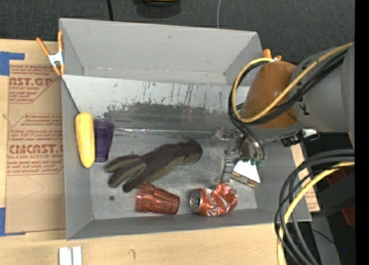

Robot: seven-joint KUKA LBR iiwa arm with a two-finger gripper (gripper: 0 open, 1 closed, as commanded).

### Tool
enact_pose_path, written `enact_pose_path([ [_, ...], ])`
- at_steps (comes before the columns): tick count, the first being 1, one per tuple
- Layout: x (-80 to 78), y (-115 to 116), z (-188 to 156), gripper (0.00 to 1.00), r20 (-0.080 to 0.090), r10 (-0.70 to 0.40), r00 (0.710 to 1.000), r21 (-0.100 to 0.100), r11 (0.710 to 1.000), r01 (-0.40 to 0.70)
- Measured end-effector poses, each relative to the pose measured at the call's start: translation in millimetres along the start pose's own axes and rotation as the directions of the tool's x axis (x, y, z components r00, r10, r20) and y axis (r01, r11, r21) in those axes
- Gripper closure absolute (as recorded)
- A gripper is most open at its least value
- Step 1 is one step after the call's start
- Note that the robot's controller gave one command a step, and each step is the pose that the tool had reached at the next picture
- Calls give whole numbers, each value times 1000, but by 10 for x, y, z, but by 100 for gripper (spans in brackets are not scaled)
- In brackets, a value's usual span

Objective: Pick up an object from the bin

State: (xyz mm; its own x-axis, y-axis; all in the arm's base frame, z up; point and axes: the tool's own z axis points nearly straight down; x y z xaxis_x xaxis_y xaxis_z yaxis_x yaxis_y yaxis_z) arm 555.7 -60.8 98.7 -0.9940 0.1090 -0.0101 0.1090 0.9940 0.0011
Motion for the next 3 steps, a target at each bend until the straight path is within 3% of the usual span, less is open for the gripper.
enact_pose_path([
  [1,-192,-27,111,0,-15,83,996,0,997,-83],
  [2,-149,323,167,0,-6,85,996,4,996,-85],
  [3,-108,849,241,0,-9,-19,1000,1,1000,19],
])
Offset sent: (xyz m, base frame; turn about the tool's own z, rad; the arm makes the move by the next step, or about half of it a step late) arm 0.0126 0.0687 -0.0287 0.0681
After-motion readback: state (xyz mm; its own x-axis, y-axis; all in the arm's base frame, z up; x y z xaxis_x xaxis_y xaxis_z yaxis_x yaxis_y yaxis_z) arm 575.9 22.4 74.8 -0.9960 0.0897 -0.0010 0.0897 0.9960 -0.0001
